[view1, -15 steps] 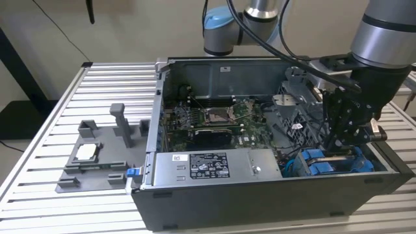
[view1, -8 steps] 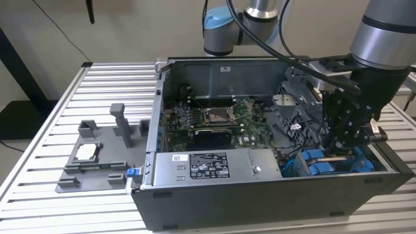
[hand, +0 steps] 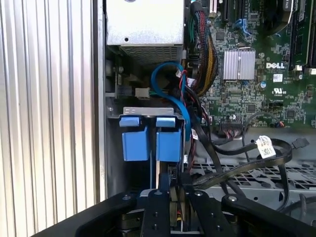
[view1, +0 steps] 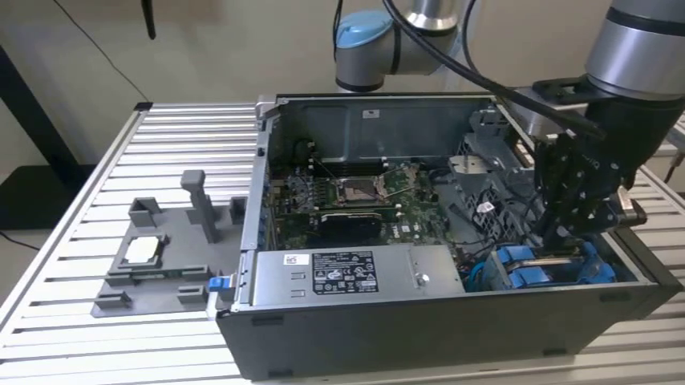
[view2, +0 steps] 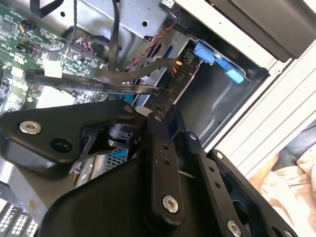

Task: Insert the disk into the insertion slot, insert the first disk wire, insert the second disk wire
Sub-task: 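Insert the second disk wire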

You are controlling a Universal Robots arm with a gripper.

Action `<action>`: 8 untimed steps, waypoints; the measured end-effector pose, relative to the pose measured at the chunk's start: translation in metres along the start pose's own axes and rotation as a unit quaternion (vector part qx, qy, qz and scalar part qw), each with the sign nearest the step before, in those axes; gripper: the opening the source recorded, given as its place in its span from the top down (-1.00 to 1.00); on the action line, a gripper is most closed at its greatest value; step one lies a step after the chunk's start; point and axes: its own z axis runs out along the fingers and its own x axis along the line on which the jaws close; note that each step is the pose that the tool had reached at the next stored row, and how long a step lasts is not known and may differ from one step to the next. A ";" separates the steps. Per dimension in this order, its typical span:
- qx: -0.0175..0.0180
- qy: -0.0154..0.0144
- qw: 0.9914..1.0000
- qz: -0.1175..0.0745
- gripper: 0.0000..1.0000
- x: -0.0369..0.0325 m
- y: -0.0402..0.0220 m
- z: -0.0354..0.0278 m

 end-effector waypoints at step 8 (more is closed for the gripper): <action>0.000 0.000 1.000 0.000 0.53 0.0013 -0.0005 -0.0176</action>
